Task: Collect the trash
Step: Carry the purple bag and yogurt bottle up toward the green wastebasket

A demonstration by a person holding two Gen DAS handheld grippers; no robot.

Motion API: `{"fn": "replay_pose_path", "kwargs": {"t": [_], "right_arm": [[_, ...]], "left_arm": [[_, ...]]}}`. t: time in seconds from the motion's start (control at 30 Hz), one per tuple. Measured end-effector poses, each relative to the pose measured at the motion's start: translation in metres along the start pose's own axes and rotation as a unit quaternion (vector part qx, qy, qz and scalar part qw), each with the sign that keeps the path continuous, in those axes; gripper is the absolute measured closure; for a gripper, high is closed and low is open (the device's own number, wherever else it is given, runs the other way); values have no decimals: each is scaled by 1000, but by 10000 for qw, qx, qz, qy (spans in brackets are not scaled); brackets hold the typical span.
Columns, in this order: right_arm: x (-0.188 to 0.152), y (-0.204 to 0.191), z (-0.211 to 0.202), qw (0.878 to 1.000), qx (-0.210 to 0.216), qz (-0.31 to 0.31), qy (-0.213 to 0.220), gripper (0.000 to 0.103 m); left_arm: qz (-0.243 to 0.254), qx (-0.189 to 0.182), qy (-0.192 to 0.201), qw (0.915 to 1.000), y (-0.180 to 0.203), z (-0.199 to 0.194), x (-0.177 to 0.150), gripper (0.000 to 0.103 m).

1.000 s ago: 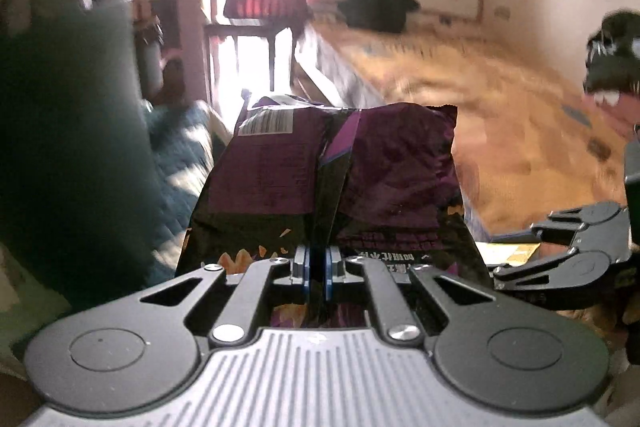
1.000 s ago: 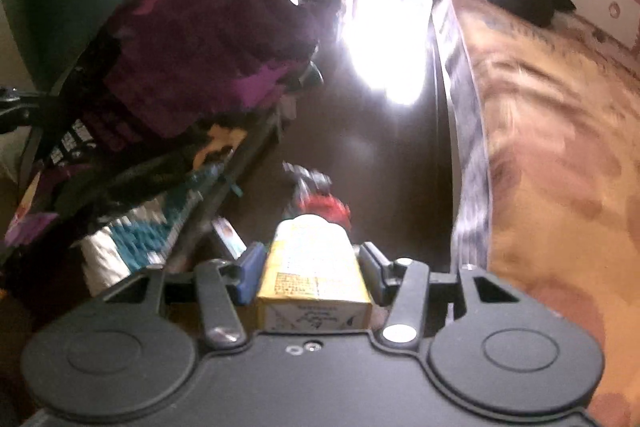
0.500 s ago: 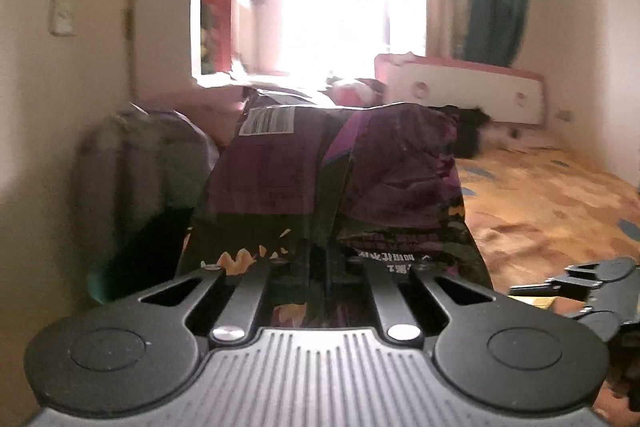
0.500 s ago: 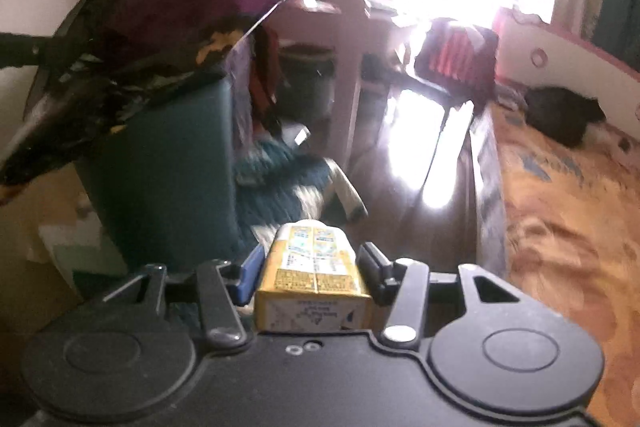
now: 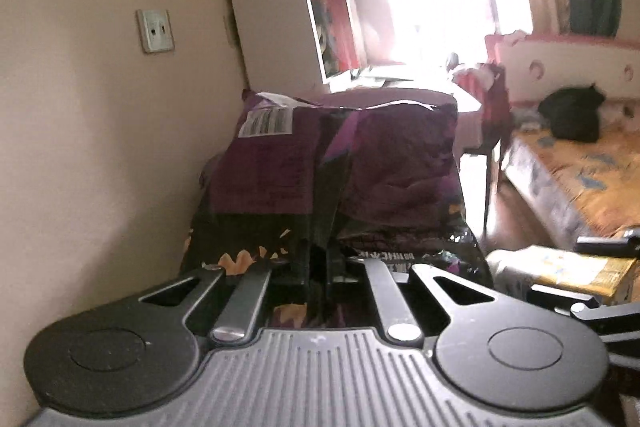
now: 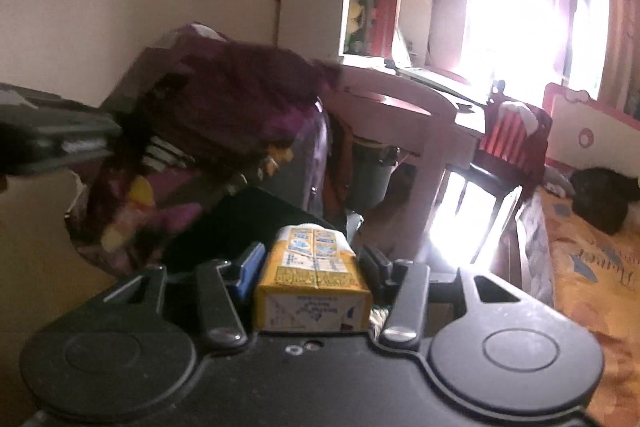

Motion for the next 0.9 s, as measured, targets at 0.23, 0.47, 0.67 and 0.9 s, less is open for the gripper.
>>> {"fn": "replay_pose_path", "kwargs": {"t": [0.23, 0.47, 0.67, 0.9], "right_arm": [[-7, -36, 49, 9987, -99, -406, -306, 51], [-28, -60, 83, 9942, -103, -874, -610, 51], [-45, -82, 96, 9831, 178, -1579, -913, 52], [-46, -78, 95, 9811, 212, -1705, -891, 47]], "left_arm": [[368, 156, -532, 9978, 16, 48, -27, 97], [357, 167, -981, 9944, 11, 96, -49, 96], [488, -125, -1114, 9925, 17, 113, -59, 96], [692, -459, -1327, 9877, 30, 122, -71, 92]]}}
Point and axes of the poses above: each gripper's, at about its wrist camera, not at the fingertips, and z roughly the way its jaws point, y to its right, x to its top, the point moved 5 cm from there along z, roughly the way its jaws point, and after that the axes turned 3 degrees about -x, right-handed, at the moved point
